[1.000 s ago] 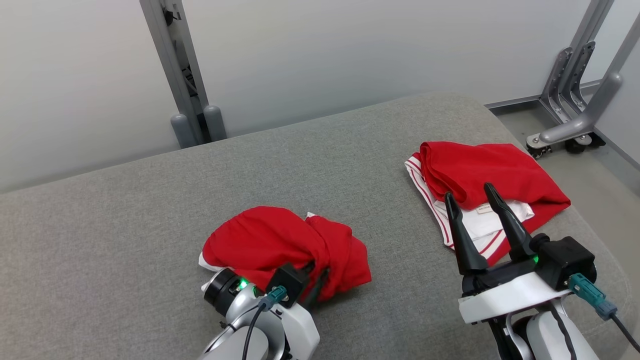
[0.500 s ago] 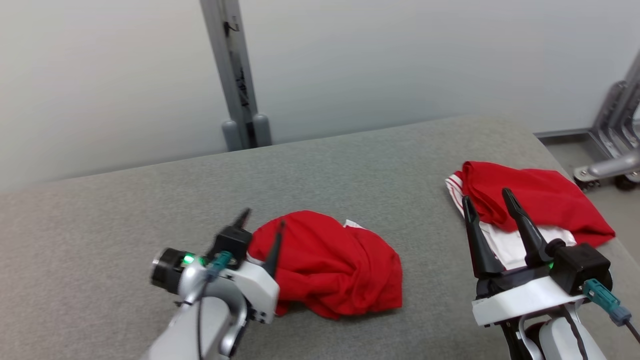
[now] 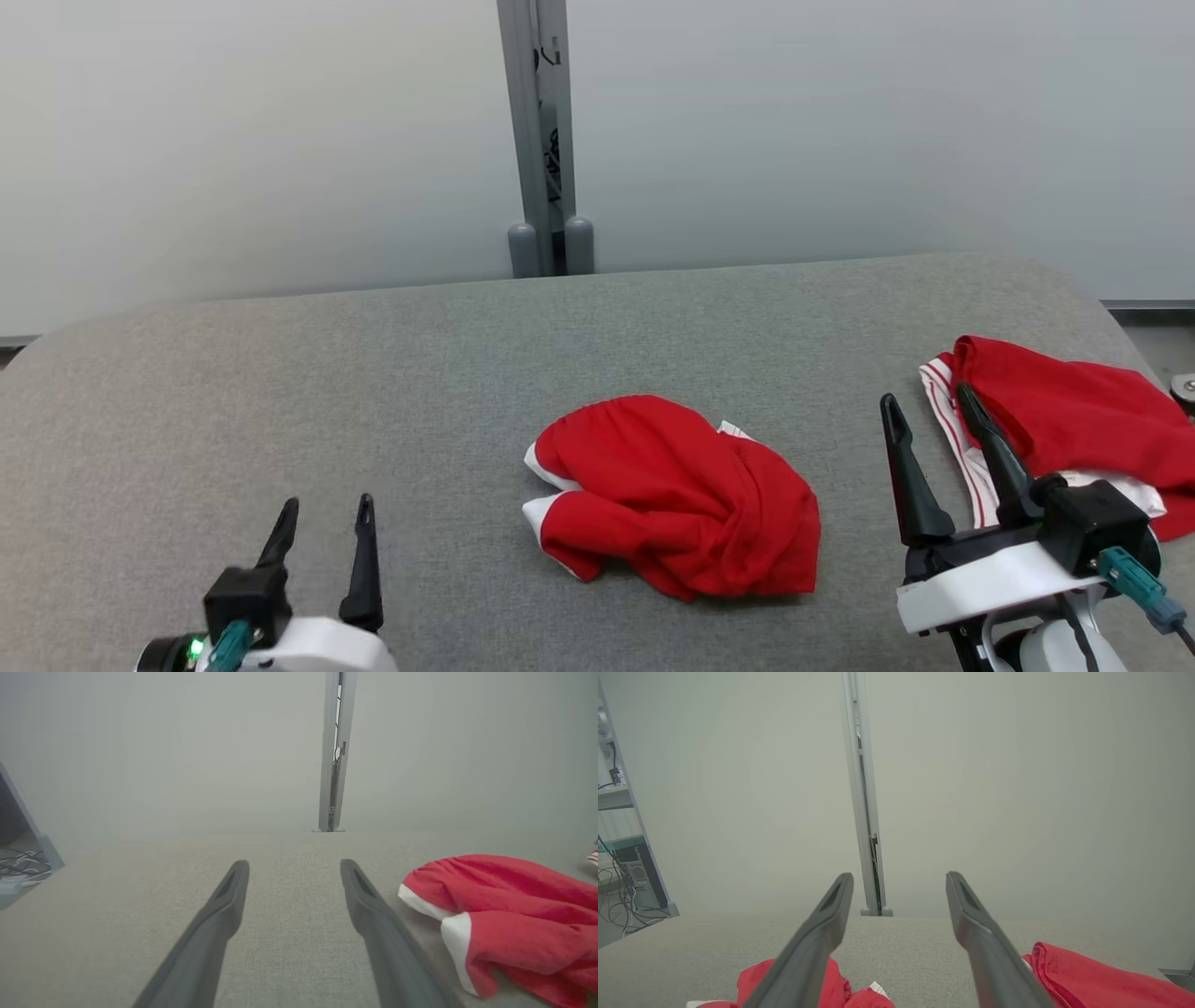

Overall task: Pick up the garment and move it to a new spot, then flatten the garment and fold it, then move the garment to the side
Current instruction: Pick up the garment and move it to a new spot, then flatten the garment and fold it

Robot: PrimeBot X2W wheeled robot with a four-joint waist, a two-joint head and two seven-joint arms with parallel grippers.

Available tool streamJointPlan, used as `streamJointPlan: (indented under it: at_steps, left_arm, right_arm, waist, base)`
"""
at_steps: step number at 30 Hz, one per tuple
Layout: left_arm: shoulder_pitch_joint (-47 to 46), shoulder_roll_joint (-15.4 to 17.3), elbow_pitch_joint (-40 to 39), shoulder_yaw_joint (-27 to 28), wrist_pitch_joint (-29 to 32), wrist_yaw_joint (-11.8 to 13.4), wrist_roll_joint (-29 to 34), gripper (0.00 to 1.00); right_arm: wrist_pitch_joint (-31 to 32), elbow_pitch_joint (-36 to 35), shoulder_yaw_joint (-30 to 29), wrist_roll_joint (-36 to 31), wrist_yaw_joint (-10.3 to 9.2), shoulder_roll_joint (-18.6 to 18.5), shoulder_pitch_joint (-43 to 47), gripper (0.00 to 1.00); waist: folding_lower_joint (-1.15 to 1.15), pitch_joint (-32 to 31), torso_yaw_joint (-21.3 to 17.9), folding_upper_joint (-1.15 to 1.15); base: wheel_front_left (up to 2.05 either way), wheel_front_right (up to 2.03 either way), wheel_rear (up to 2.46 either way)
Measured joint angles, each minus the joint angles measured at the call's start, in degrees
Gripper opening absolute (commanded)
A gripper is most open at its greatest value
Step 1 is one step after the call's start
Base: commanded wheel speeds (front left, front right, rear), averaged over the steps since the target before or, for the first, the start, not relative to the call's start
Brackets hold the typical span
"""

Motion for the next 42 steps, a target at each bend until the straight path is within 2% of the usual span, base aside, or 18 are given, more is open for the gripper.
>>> streamJointPlan:
  at_steps: [3,9,15,20,23,26,28,33,42]
  left_arm:
    - [3.6,-2.6,-2.7,5.2,0.0,-2.1,1.1,1.00]
    - [6.6,-6.6,-6.3,10.5,0.0,-9.2,6.6,1.00]
    - [7.2,-8.2,-7.1,12.8,0.0,-12.8,8.7,1.00]
    - [6.4,-8.3,-7.0,11.3,0.0,-13.6,8.0,1.00]
    - [5.7,-8.3,-6.9,10.2,0.0,-13.3,7.1,1.00]
    - [5.6,-8.4,-6.6,8.7,0.0,-13.4,6.5,1.00]
    - [5.3,-8.4,-6.2,7.7,0.0,-13.6,6.5,1.00]
    - [4.9,-8.3,-6.0,6.0,0.0,-13.2,5.2,1.00]
    - [4.8,-8.3,-5.5,1.2,0.0,-13.0,3.6,1.00]
  right_arm:
    - [0.0,0.3,0.1,-0.2,0.00,0.0,0.0,1.00]
    - [0.0,1.4,0.7,-0.4,0.00,-0.2,0.0,1.00]
    - [0.0,2.3,1.7,-0.3,0.00,-0.7,-0.8,1.00]
    - [0.1,7.3,7.9,1.0,0.00,-0.7,-5.8,1.00]
    - [5.1,13.3,14.3,3.1,0.00,-1.4,-9.3,1.00]
    - [8.8,16.9,20.0,8.6,0.00,-1.5,-13.5,1.00]
    - [11.3,19.8,23.3,10.0,0.01,-2.9,-16.6,1.00]
    - [18.8,29.0,26.6,12.6,0.00,-4.4,-21.9,1.00]
    - [20.1,41.4,24.9,11.4,0.00,-3.1,-28.9,1.00]
  waist:
    - [0.00,0.4,0.8,0.00]
    - [0.00,1.3,2.5,0.00]
    - [0.00,1.8,4.4,0.00]
    - [0.00,2.6,6.2,0.00]
    - [0.00,3.0,8.0,0.00]
    - [0.00,3.3,10.0,0.00]
    - [0.00,3.6,11.5,0.00]
    - [0.00,4.1,15.1,0.00]
    - [0.00,5.1,21.0,0.00]
  base:
    - [0.00,0.00,0.00]
    - [0.00,0.00,0.00]
    - [0.00,0.00,0.00]
    - [0.00,0.00,0.00]
    - [0.00,0.00,0.00]
    - [0.00,0.00,0.00]
    - [0.00,0.00,0.00]
    - [0.00,0.00,0.00]
    - [0.00,0.00,0.00]
